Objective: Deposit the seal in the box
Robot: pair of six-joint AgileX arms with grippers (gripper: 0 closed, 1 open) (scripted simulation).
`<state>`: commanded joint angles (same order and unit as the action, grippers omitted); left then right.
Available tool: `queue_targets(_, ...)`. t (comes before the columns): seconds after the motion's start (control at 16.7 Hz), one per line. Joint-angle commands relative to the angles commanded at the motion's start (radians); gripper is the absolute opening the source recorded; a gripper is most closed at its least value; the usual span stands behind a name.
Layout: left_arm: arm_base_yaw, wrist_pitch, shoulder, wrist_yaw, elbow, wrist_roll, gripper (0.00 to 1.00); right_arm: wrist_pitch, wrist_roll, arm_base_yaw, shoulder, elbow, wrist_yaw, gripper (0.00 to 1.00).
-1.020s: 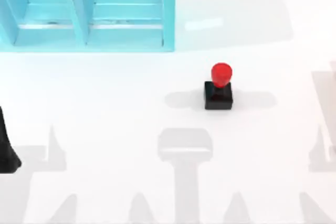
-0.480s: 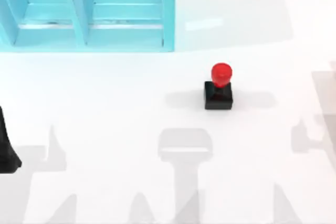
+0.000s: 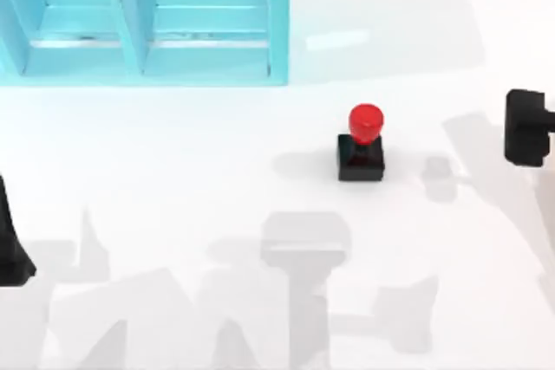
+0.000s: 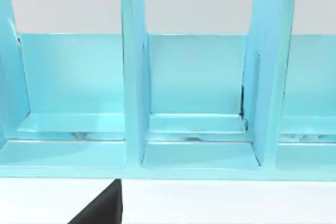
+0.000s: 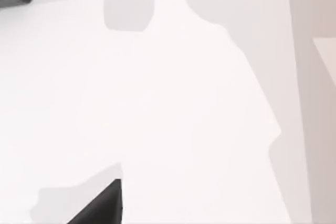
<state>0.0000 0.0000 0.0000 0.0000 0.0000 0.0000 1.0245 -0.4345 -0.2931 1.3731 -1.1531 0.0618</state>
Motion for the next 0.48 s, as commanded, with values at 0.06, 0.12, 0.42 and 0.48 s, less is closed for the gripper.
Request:
queue_targets(0.06, 0.0, 0.0, 0.0, 0.0, 0.0, 0.0, 1.0, 0.074, -0.017, -0.021, 0.11, -0.095, 0.009, 1.0)
queue_targets(0.12, 0.0, 0.0, 0.0, 0.0, 0.0, 0.0, 1.0, 0.143, -0.032, -0.042, 0.218, -0.191, 0.017, 1.0)
queue_targets(0.42, 0.0, 0.0, 0.0, 0.0, 0.0, 0.0, 1.0, 0.385, -0.081, -0.133, 0.669, -0.675, 0.034, 1.0)
queue_targets(0.48, 0.0, 0.0, 0.0, 0.0, 0.0, 0.0, 1.0, 0.414, -0.087, -0.149, 0.737, -0.767, 0.033, 1.0)
